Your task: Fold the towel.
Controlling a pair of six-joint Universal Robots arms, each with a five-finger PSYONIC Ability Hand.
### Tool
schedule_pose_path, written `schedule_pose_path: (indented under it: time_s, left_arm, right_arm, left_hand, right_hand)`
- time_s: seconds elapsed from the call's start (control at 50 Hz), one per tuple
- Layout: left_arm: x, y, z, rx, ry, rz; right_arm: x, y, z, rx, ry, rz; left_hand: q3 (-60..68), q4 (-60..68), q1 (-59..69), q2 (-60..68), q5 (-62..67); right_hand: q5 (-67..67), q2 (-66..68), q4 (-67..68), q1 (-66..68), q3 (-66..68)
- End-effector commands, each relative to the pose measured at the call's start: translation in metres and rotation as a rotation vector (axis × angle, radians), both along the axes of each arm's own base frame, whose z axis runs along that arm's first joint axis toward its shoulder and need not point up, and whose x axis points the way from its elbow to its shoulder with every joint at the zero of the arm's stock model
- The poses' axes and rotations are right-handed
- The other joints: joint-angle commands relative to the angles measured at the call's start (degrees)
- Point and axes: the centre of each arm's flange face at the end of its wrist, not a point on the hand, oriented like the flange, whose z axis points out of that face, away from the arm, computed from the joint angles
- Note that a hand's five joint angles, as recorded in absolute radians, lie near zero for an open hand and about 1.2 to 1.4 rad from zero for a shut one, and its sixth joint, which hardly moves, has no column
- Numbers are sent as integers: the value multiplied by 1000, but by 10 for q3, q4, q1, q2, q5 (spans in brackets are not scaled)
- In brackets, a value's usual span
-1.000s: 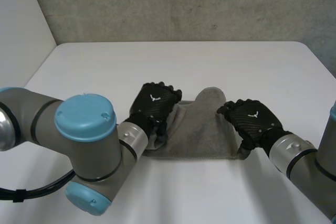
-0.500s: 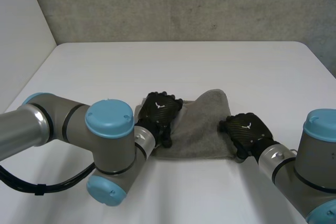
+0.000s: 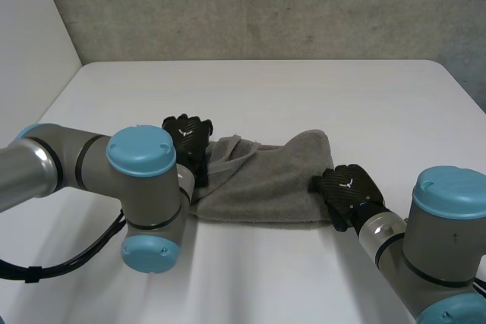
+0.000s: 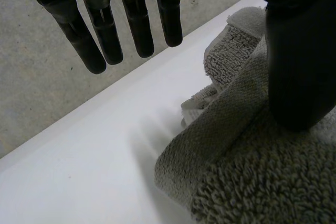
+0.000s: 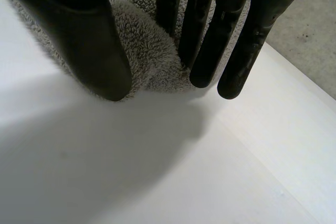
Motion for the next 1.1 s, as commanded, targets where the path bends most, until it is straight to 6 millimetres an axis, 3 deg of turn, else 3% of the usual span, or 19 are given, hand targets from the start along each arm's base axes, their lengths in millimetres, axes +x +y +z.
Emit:
schedule_pose_path:
  time_s: [0.02,0.42,0.58,0.68,0.72,0.76,0.82,0.86,0.9,0.98,1.1]
  left_arm:
    - [1,-1,-2,9,-1,-4]
    - [-15,13,-5,21,16,-115]
    - [-25,7,-10,10,27,-141]
    - [-31,-2,-12,-6,30,-143]
    - [-32,-7,-13,-14,33,-132]
    - [-33,-13,-13,-23,43,-118]
    - [-26,-28,-8,-44,54,-47]
    - [-5,-46,-5,-60,43,90]
    - [3,-51,-4,-60,35,141]
    - [10,-52,-2,-62,29,185]
    - [12,-32,0,-29,7,166]
  right_arm:
    - [0,2,5,-2,-8,1]
    - [-1,12,6,24,-34,6]
    - [1,14,4,31,-42,11]
    - [1,14,1,36,-38,8]
    - [0,12,2,30,-34,1]
    - [0,11,2,27,-32,-2]
    - [-2,7,3,14,-22,-24]
    - [-4,5,3,12,-18,-35]
    - [-5,4,4,6,-14,-44]
    - [-5,2,6,-9,4,-46]
    - [-3,-4,15,-57,29,-36]
  left_hand:
    - [-31,-42,-40,-38,-130]
    - [-33,-43,-42,-39,-132]
    - [-33,-43,-42,-39,-132]
    - [-33,-43,-42,-39,-132]
    - [-31,-42,-40,-38,-130]
    - [-29,-40,-39,-36,-129]
    - [-21,-31,-30,-27,-120]
    - [-17,-28,-27,-24,-117]
    - [-17,-28,-27,-24,-117]
    - [-17,-28,-27,-24,-117]
    - [-21,-31,-30,-27,-120]
  right_hand:
    - [10,6,-7,0,-7]
    - [-49,-53,-66,-59,-66]
    - [-32,-36,-49,-42,-49]
    - [98,93,81,88,80]
    - [255,250,238,245,238]
    - [295,291,278,285,278]
    - [296,291,279,286,278]
    - [296,291,279,286,278]
    - [296,291,279,286,278]
    - [296,291,279,286,278]
    - [296,291,279,286,278]
